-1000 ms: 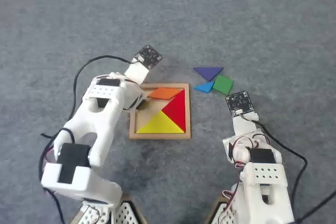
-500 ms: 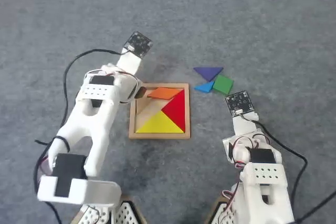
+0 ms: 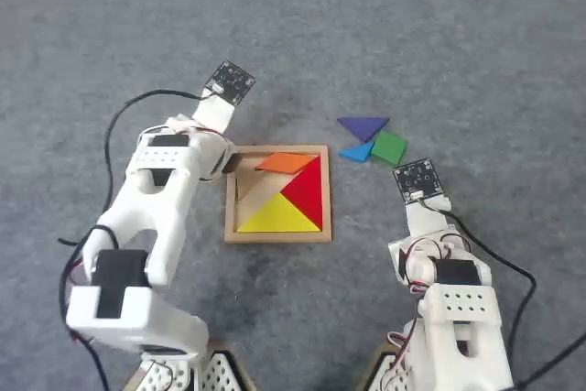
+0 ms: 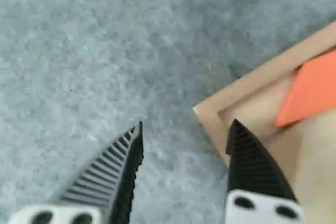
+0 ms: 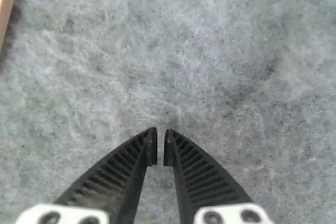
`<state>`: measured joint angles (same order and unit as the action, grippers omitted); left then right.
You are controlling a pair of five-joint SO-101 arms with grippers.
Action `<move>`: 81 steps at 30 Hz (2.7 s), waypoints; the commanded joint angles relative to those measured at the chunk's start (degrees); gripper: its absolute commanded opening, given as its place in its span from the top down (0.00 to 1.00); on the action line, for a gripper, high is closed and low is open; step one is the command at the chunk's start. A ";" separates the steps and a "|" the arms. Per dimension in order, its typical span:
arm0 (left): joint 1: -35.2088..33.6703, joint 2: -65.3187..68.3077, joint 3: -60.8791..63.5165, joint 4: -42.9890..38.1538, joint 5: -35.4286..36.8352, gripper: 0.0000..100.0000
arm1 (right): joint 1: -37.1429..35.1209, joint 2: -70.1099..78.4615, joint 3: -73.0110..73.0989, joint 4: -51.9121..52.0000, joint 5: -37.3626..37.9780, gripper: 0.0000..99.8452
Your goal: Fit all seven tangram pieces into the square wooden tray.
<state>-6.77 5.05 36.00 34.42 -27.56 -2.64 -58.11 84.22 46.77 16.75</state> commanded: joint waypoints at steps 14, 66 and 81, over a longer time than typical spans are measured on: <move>-2.20 -11.08 11.03 0.88 -7.03 0.76 | 0.31 -1.36 -0.62 -1.27 0.79 0.96; 7.82 -27.25 27.38 3.69 -5.01 0.76 | 0.31 -1.45 -0.62 -1.27 0.79 0.96; 9.41 -9.93 10.95 3.08 -1.23 0.76 | 0.31 -1.45 -0.62 -1.27 0.79 0.96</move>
<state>1.49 -8.31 52.18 39.16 -30.81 -2.64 -58.29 84.22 46.77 16.75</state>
